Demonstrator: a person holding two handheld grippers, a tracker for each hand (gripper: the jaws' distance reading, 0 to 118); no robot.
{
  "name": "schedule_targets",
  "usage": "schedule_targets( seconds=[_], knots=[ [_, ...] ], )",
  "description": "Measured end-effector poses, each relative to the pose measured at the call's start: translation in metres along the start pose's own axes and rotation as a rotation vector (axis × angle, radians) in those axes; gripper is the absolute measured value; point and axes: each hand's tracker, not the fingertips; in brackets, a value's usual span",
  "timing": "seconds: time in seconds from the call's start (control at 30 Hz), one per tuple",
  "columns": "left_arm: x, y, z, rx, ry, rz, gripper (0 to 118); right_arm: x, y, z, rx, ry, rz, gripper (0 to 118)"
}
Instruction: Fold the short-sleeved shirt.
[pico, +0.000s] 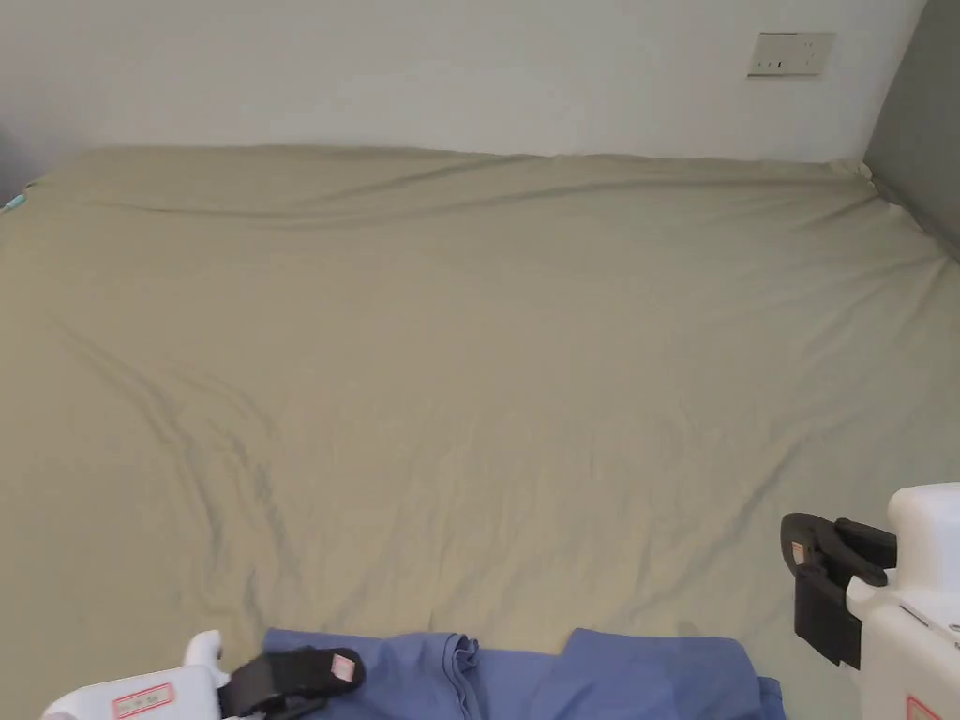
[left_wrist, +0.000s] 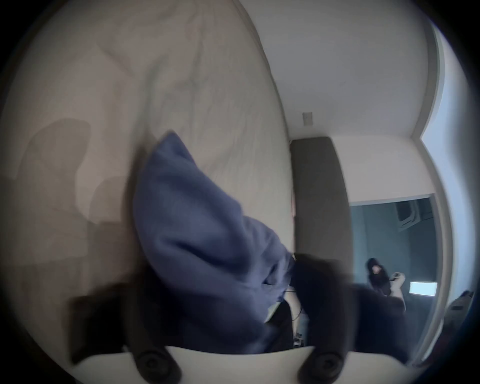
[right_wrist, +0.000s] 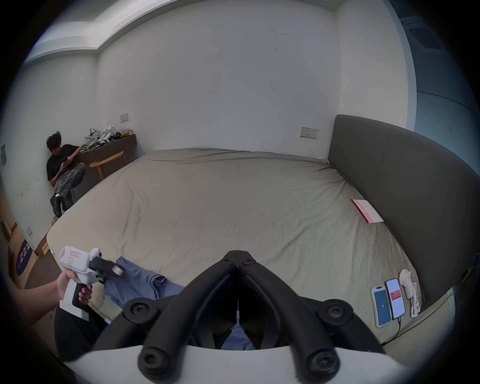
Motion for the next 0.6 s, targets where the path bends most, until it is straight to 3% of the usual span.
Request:
schedule_targets(
  seconds=[0.03, 0.07, 0.13, 0.2, 0.3, 0.4, 0.5, 0.6],
  knots=[
    [-0.007, 0.014, 0.008, -0.012, 0.126, -0.015, 52, -0.002, 0.001, 0.0, 0.001, 0.0, 0.002, 2],
    [-0.002, 0.011, -0.002, -0.034, 0.255, -0.065, 18, -0.005, 0.002, 0.0, 0.002, 0.0, 0.005, 2],
    [0.02, 0.008, 0.001, 0.01, 0.208, -0.171, 18, -0.006, 0.002, 0.001, 0.002, 0.002, 0.013, 2],
    [0.014, 0.015, 0.001, 0.01, 0.385, -0.293, 18, -0.008, 0.003, 0.003, 0.002, 0.0, 0.022, 2],
    [0.039, 0.004, 0.003, 0.015, 0.49, -0.457, 18, -0.004, 0.003, 0.002, 0.001, -0.003, 0.027, 2],
    [0.049, 0.003, 0.012, 0.049, 0.554, -0.503, 18, 0.012, -0.001, -0.004, 0.001, -0.005, 0.025, 2],
    [0.062, 0.003, 0.027, 0.092, 0.581, -0.556, 18, 0.008, 0.002, -0.001, 0.008, -0.002, 0.031, 2],
    [0.07, 0.013, 0.047, 0.155, 0.697, -0.607, 18, 0.007, 0.003, 0.001, 0.016, 0.0, 0.035, 2]
  ],
)
